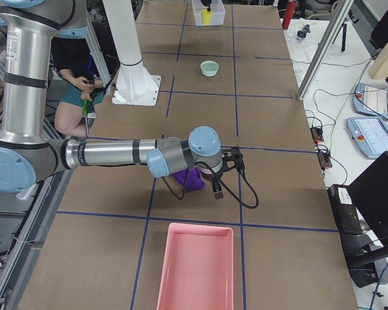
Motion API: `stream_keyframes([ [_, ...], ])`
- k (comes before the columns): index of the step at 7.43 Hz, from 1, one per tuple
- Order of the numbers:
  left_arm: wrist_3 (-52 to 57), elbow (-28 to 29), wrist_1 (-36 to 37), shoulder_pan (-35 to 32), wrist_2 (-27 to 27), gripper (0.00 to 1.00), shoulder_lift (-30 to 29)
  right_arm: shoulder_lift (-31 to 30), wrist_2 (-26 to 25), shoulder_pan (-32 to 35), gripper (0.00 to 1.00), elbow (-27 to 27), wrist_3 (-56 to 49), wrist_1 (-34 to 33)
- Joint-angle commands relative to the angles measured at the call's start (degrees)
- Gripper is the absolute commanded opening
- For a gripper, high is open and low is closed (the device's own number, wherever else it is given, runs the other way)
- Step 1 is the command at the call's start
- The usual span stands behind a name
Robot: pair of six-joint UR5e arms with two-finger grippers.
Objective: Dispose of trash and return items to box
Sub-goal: 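Grasp the yellow cup with the left gripper and lift it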
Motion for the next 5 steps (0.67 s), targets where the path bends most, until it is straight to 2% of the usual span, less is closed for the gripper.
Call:
stream_keyframes([
  [1, 24.44, 1.03, 14.70, -13.20, -1.44, 0.00, -1.54, 0.00, 0.00, 0.00, 1.00, -0.16, 0.00, 0.00],
  [2, 34.75, 2.43, 21.21, -17.53, -0.92, 0.00, -4.33, 0.00, 0.00, 0.00, 1.00, -0.16, 0.00, 0.00],
  [3, 40.33, 5.31, 22.84, -20.01, -0.91, 0.00, -5.84, 0.00, 0.00, 0.00, 1.00, -0.16, 0.00, 0.00],
  [4, 40.21, 7.08, 21.90, -20.21, -0.91, 0.00, -5.16, 0.00, 0.00, 0.00, 1.00, -0.16, 0.00, 0.00],
  [5, 38.47, 10.15, 17.97, -20.21, -0.82, 0.00, -5.32, 0.09, 0.00, -0.09, 1.00, -0.16, 0.09, 0.00],
])
